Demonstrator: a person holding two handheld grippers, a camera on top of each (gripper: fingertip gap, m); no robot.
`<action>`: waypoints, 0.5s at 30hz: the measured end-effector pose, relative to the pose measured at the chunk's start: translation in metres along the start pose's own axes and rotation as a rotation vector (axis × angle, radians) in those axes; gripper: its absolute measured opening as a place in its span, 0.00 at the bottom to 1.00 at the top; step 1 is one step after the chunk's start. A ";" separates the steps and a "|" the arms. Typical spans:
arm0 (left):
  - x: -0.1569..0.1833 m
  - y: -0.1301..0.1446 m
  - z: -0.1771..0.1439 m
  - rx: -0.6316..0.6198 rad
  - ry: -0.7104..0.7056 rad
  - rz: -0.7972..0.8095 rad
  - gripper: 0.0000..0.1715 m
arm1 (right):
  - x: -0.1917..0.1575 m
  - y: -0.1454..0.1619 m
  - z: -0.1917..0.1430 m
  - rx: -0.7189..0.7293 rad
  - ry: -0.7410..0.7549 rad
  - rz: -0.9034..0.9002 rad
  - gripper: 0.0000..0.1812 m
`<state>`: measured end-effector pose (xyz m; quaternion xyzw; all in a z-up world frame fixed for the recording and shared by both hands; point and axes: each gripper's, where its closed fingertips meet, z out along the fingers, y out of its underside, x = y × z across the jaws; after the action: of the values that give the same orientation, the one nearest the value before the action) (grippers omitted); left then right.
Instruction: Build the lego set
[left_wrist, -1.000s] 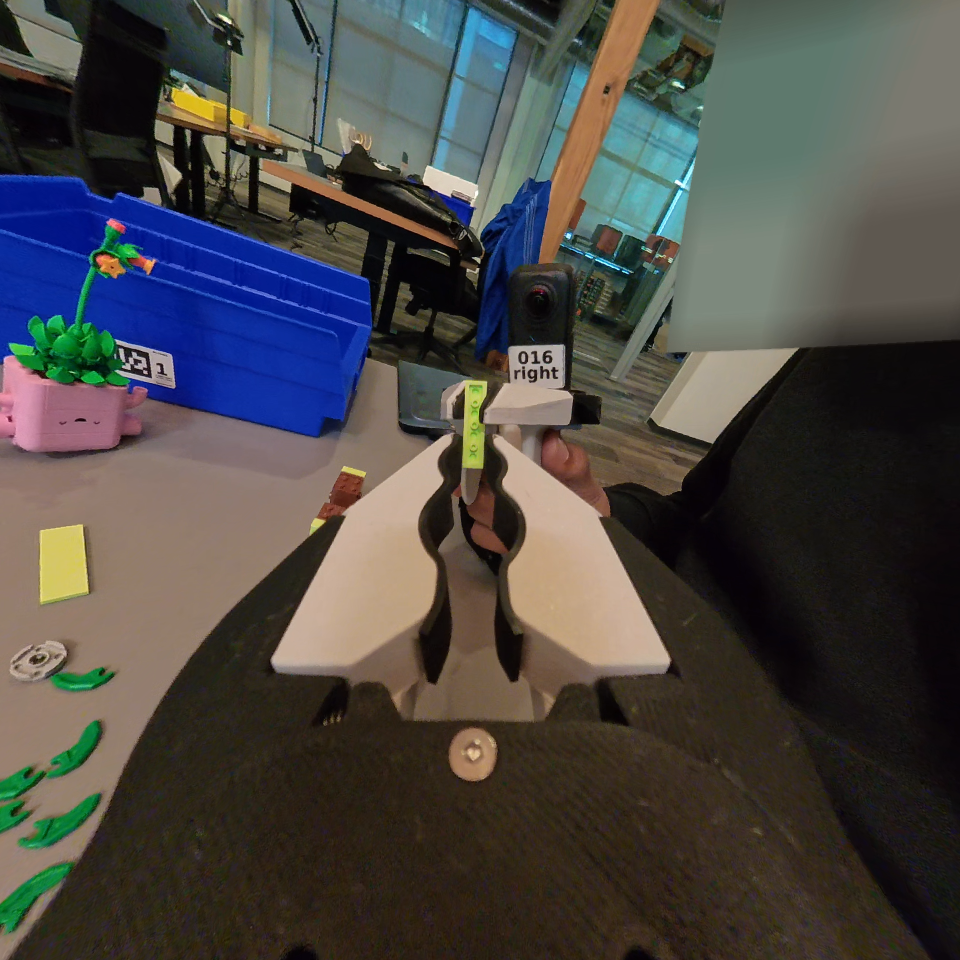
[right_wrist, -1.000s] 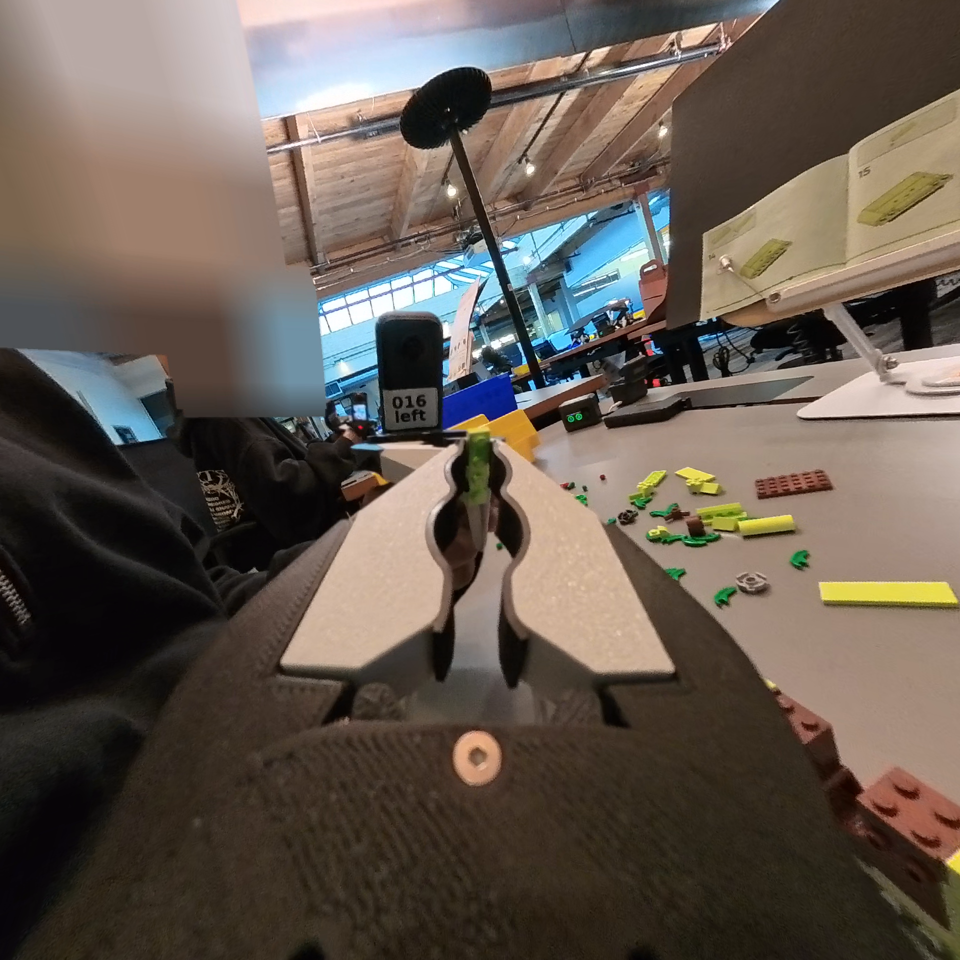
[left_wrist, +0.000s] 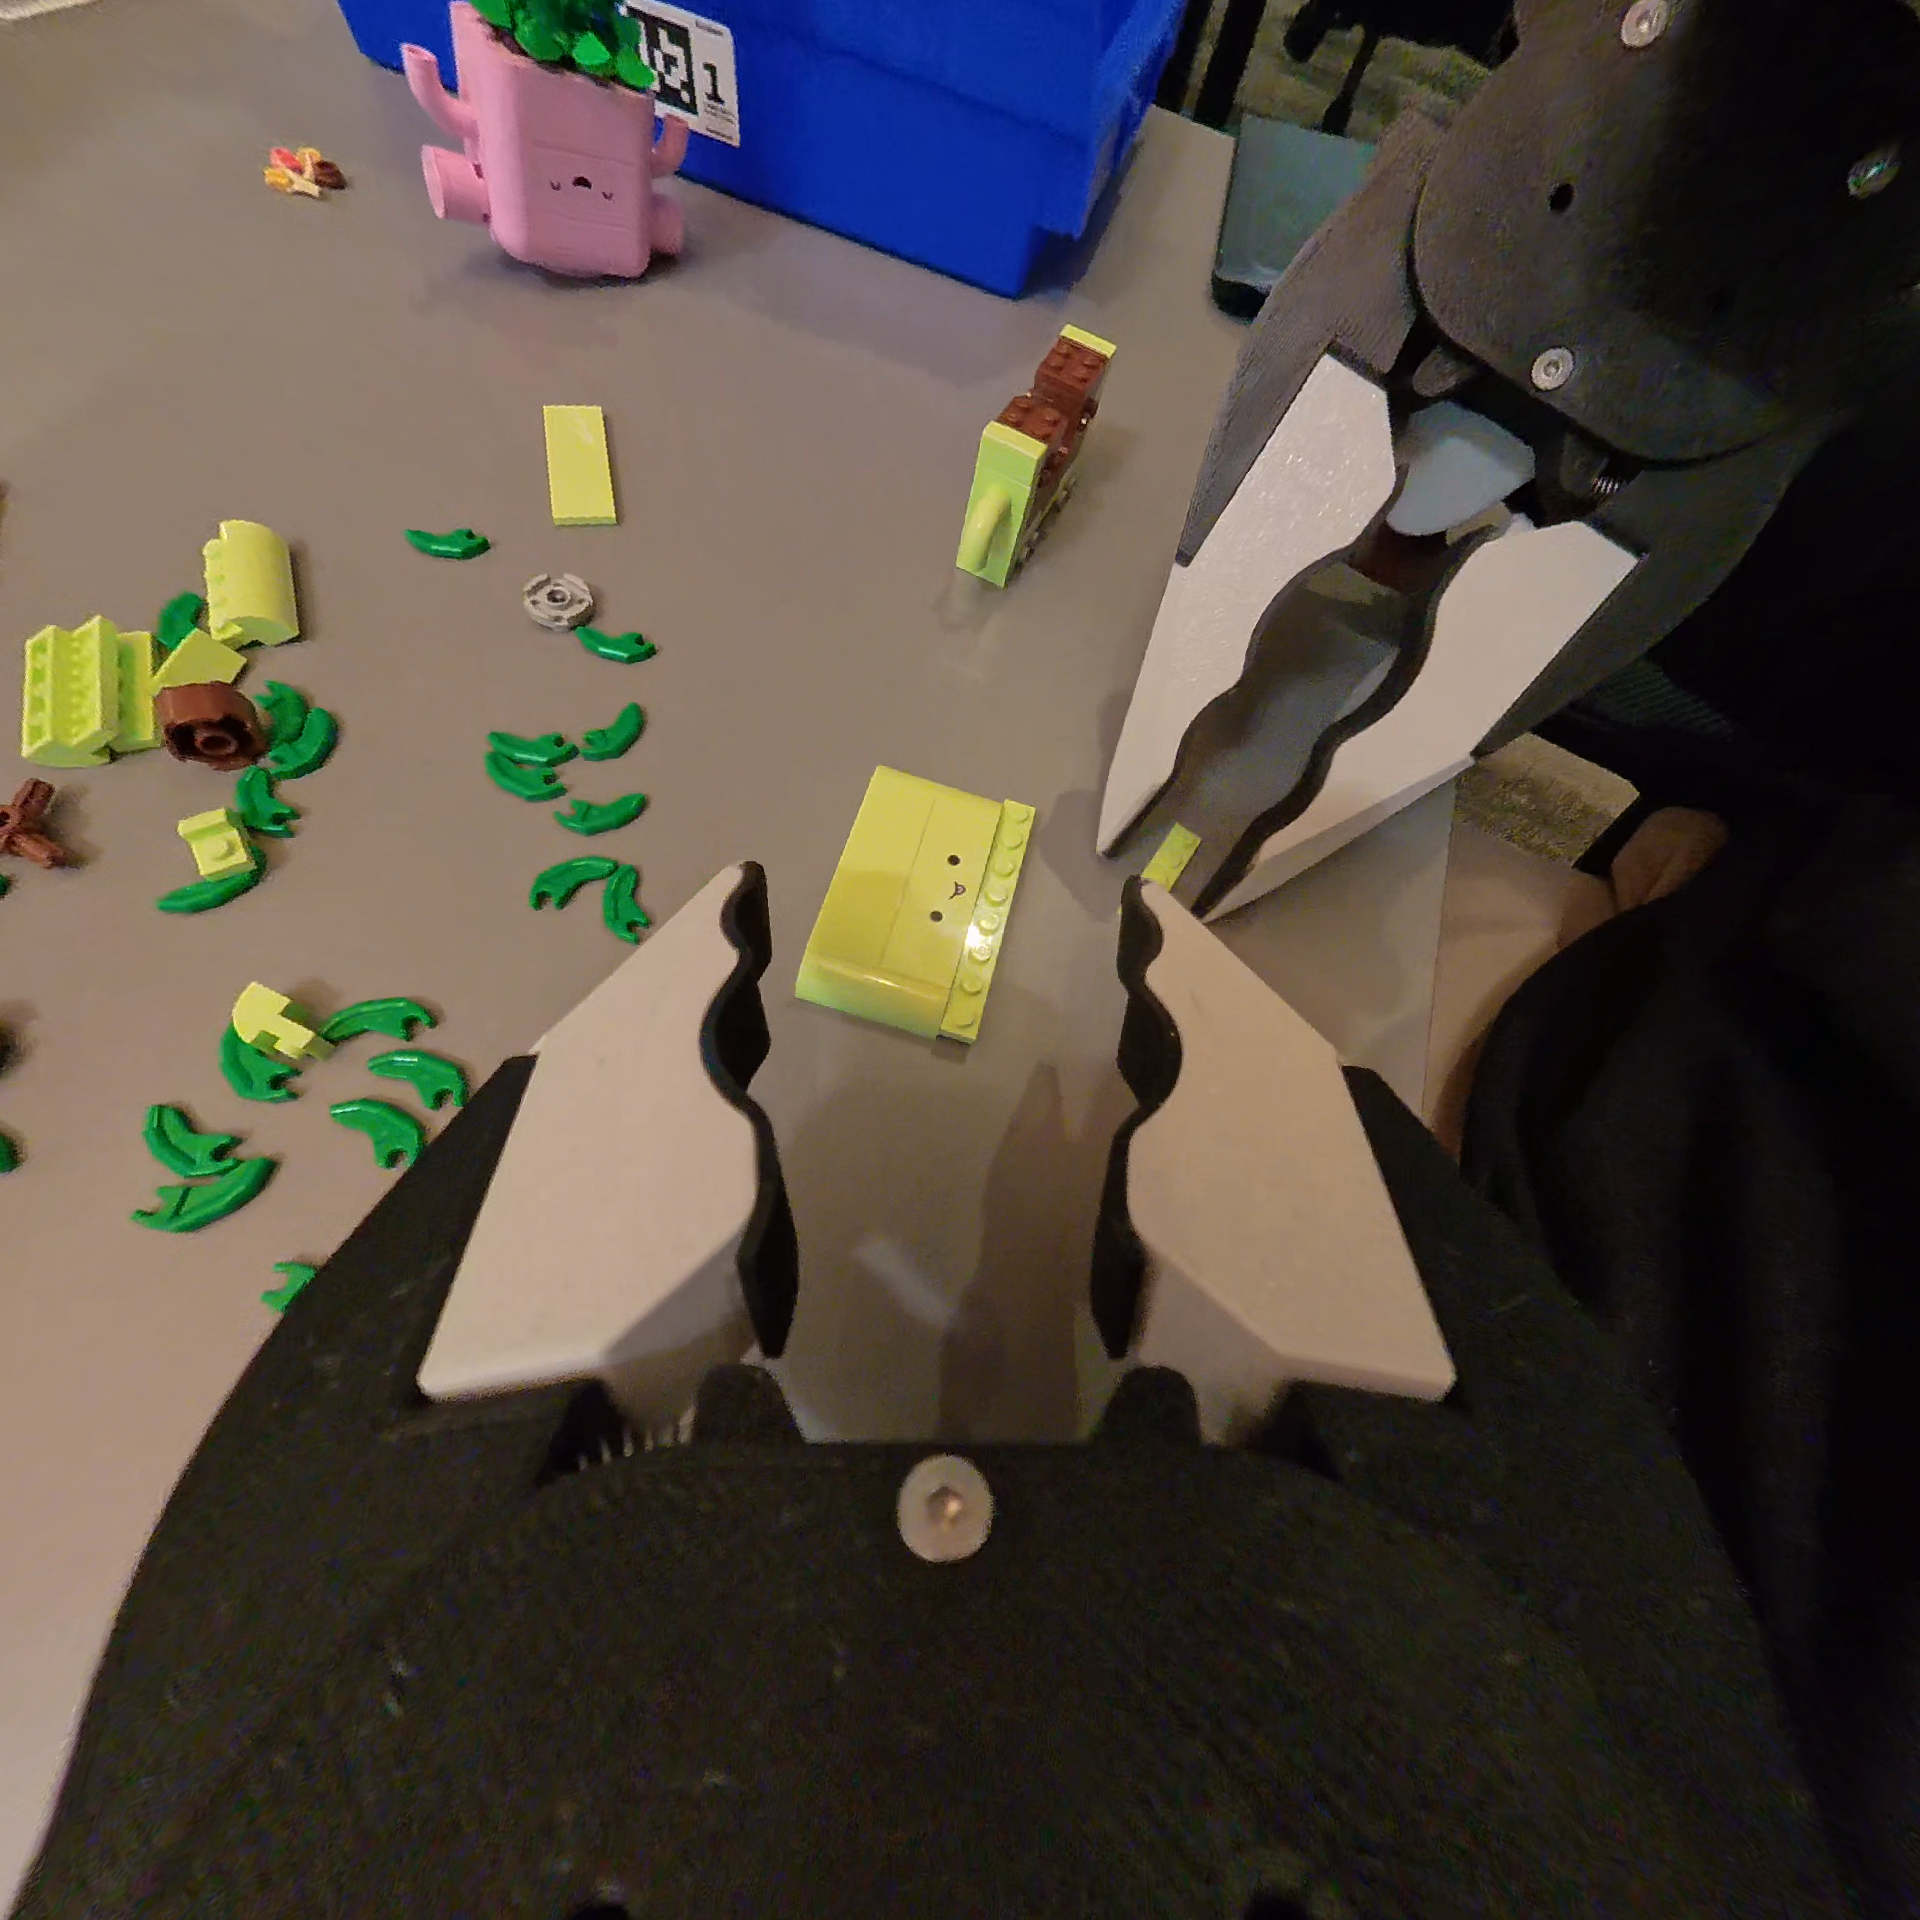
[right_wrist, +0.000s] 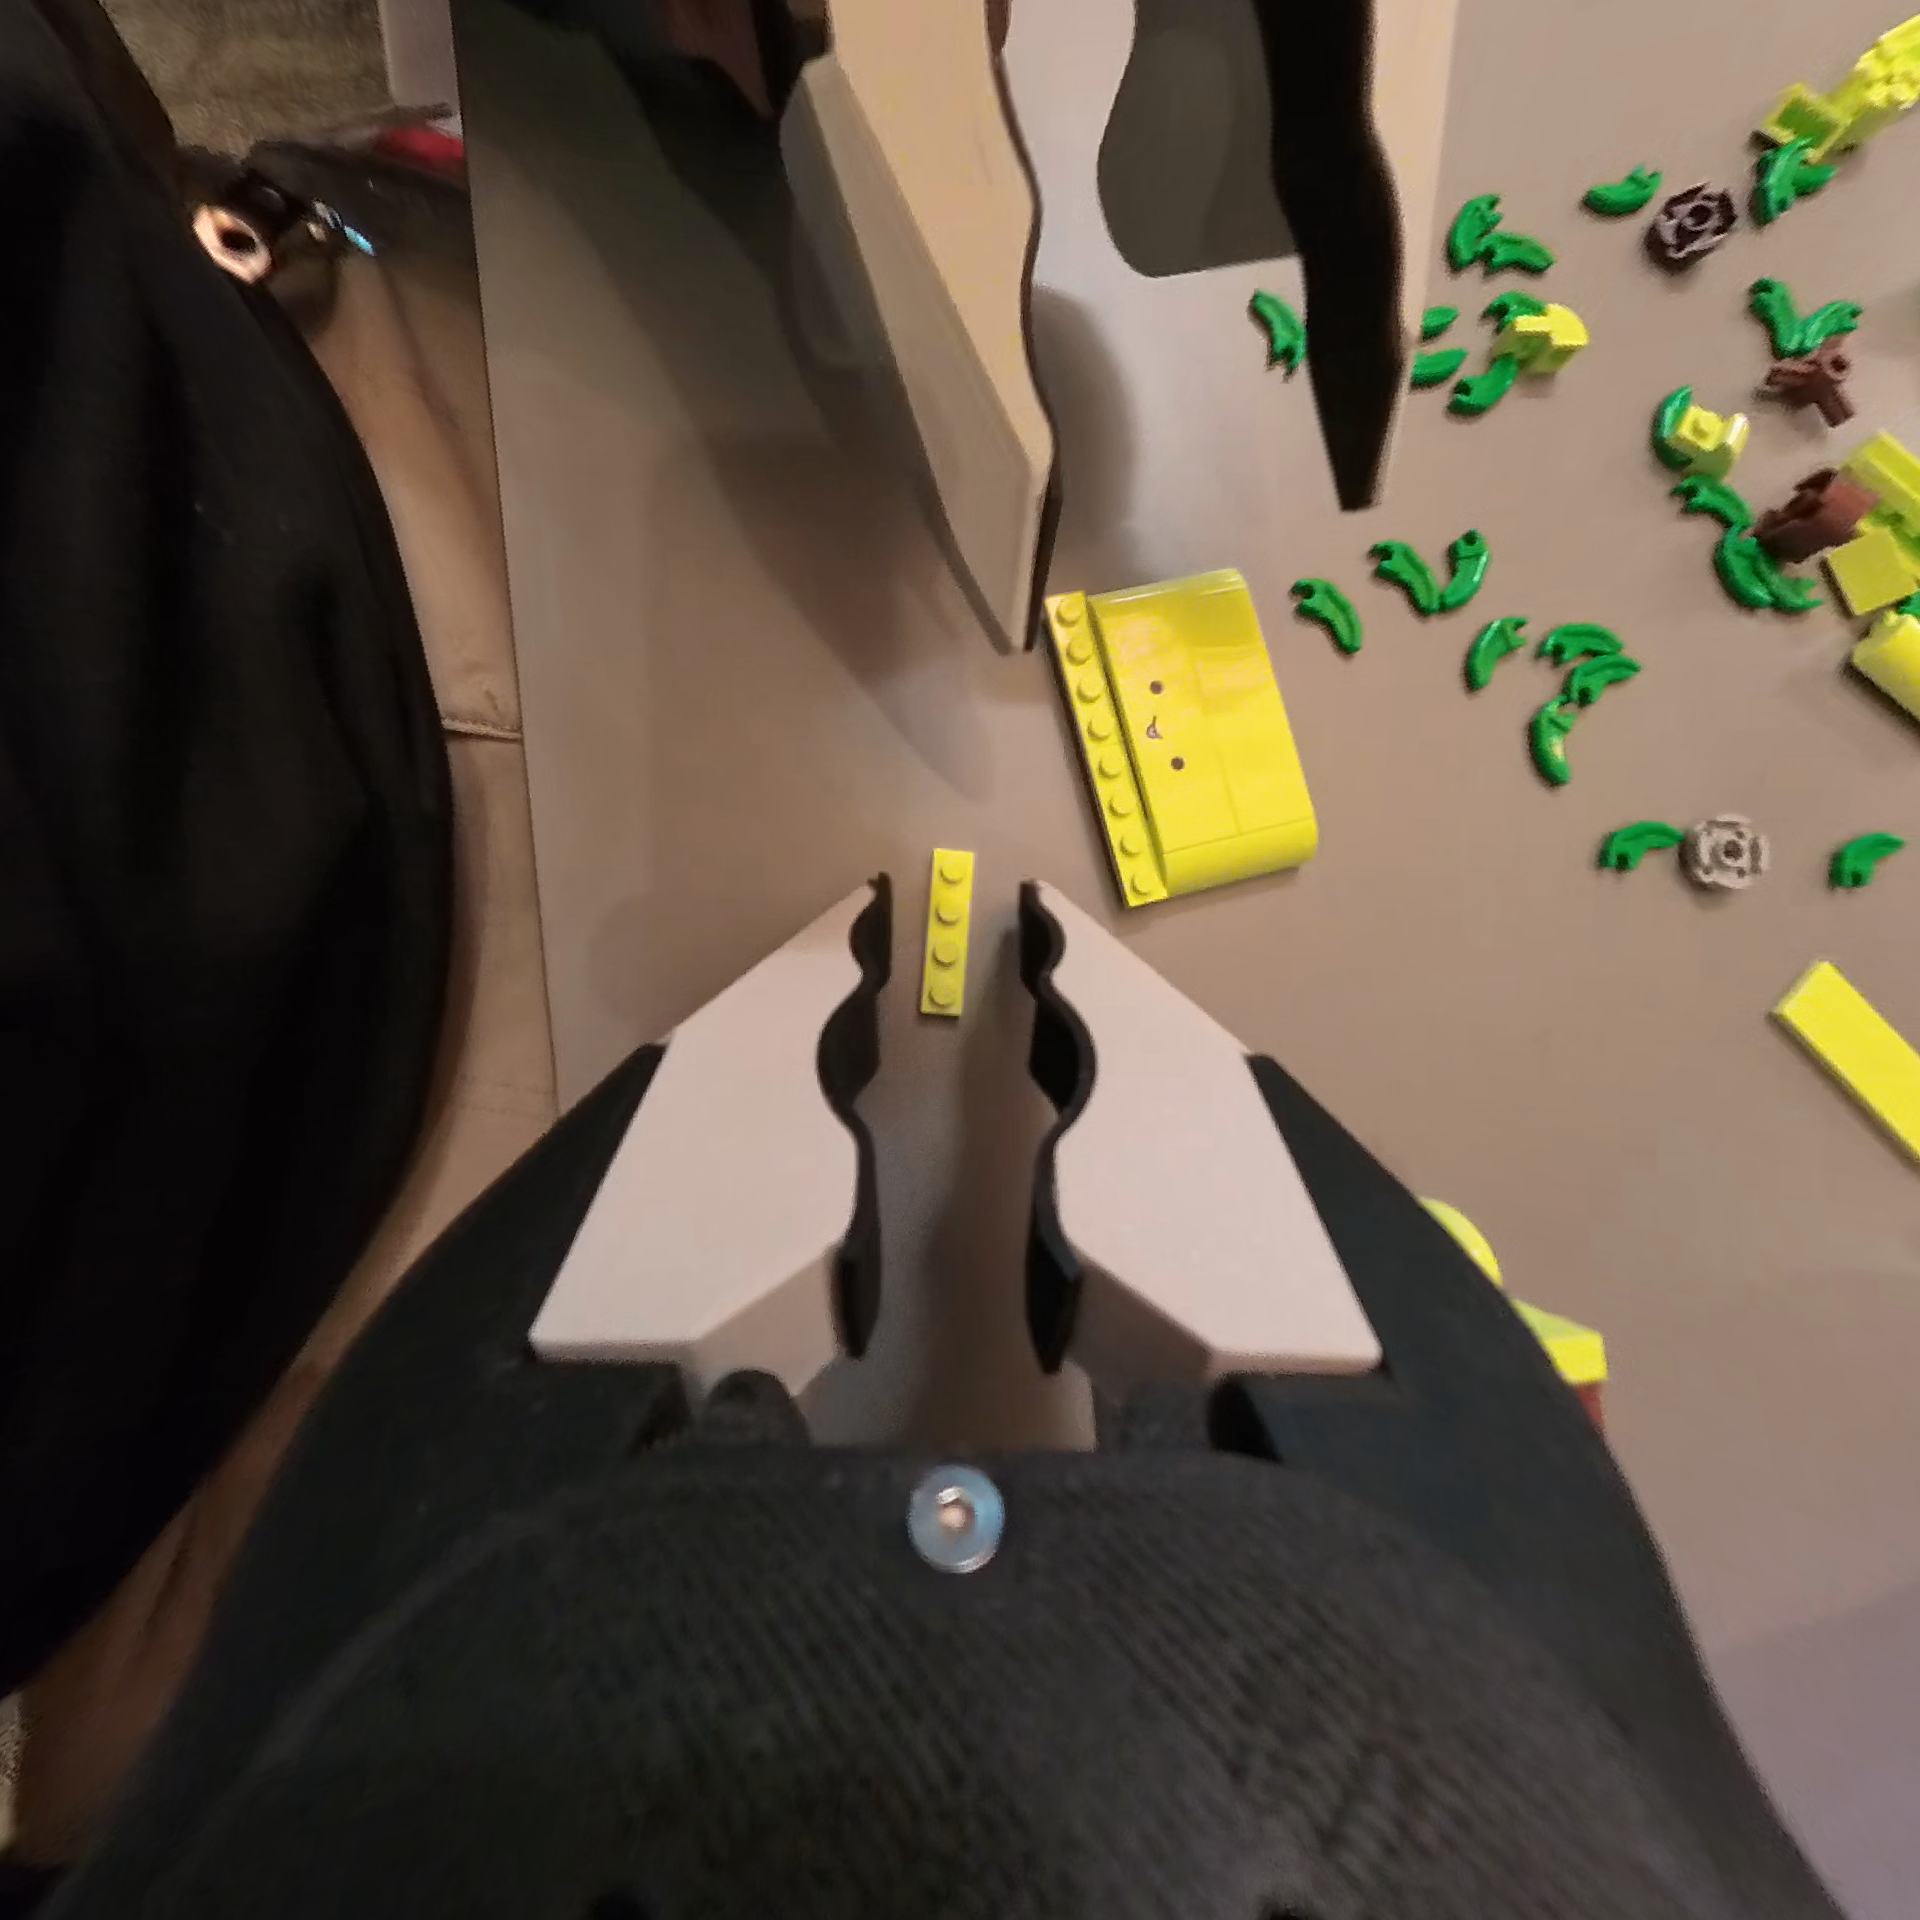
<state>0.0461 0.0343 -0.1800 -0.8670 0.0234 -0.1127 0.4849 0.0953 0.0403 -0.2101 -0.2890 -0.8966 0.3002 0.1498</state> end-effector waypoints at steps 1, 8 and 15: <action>-0.001 -0.001 -0.001 0.006 0.002 -0.010 0.38 | 0.000 -0.001 -0.002 0.013 -0.003 0.014 0.13; -0.002 -0.001 -0.001 0.009 0.022 -0.044 0.38 | 0.000 -0.002 -0.011 0.079 -0.012 0.097 0.08; -0.002 0.000 0.000 0.004 0.028 -0.046 0.38 | -0.001 0.004 0.000 0.053 -0.021 0.112 0.03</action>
<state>0.0444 0.0343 -0.1799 -0.8647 0.0098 -0.1358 0.4835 0.0980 0.0421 -0.2124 -0.3317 -0.8722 0.3348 0.1309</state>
